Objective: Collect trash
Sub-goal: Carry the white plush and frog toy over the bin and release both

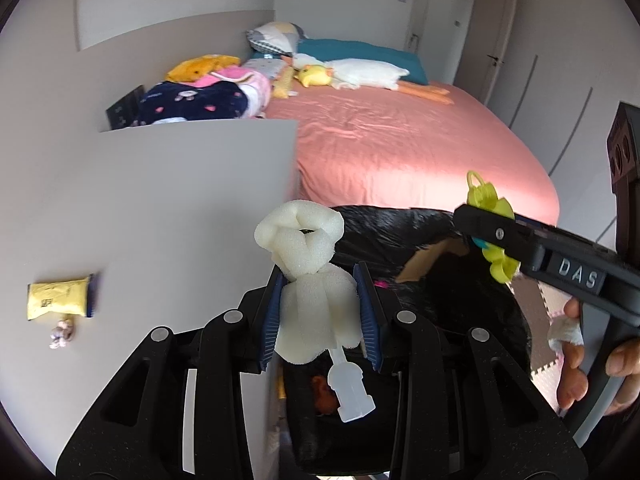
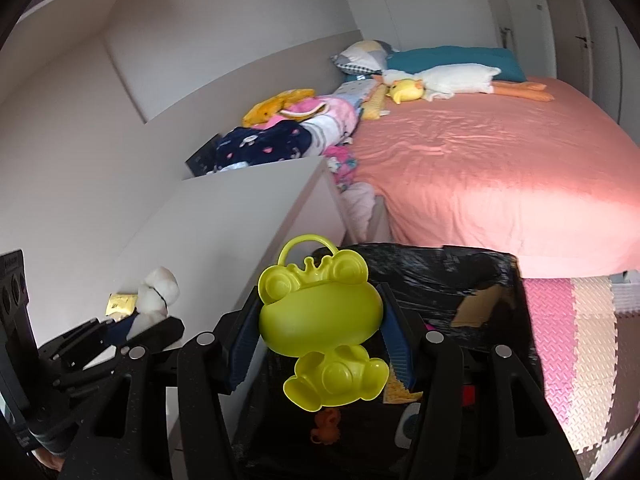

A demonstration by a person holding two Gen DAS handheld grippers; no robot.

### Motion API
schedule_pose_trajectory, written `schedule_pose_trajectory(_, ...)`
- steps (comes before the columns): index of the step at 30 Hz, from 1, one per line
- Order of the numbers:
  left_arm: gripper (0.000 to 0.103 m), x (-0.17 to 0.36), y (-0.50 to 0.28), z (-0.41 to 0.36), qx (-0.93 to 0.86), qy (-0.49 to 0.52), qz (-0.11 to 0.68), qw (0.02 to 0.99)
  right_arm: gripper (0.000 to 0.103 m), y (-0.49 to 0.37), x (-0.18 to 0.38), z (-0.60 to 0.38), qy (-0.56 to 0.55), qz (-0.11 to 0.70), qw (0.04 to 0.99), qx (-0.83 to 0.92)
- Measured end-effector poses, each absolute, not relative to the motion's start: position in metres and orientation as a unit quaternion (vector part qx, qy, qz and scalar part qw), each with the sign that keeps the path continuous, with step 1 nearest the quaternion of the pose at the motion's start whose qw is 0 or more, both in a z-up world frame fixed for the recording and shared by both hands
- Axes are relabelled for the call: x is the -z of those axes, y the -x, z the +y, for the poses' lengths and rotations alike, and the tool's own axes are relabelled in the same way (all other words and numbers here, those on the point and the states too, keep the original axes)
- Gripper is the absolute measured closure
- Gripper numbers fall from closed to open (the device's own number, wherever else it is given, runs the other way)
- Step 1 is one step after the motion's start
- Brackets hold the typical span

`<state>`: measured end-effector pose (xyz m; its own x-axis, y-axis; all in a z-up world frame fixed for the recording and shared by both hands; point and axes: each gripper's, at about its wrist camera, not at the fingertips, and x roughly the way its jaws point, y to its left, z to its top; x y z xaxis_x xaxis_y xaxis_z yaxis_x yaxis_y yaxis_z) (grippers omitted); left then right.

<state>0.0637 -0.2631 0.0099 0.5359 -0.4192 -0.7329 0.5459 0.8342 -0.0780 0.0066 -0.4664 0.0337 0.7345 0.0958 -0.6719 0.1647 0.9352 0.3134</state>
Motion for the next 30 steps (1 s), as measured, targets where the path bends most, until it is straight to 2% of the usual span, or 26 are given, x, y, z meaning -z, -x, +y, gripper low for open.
schedule_pose_trajectory(6,0.067,-0.001,-0.057,-0.287,0.311,-0.091,0.406,0.855,0.046,0.001,-0.033,-0.485,-0.186,0.367,0.910,0.039)
schedule_pose_trajectory(7,0.055,0.001,-0.056,-0.291,0.319,-0.096,0.409,0.850,0.044,0.002,-0.033,-0.489,-0.187,0.369,0.909,0.043)
schedule_pose_trajectory(8,0.030,0.003,-0.054,-0.295,0.325,-0.104,0.413,0.844,0.033,0.004,-0.033,-0.492,-0.185,0.369,0.909,0.050)
schedule_pose_trajectory(10,0.006,0.004,-0.048,-0.302,0.321,-0.123,0.406,0.847,0.017,0.012,-0.036,-0.500,-0.185,0.354,0.913,0.085)
schedule_pose_trajectory(18,0.006,0.000,-0.045,-0.299,0.312,-0.137,0.391,0.855,0.016,0.025,-0.036,-0.522,-0.207,0.334,0.911,0.124)
schedule_pose_trajectory(30,0.006,0.001,-0.046,-0.283,0.295,-0.129,0.393,0.861,0.016,0.011,-0.031,-0.500,-0.192,0.351,0.911,0.101)
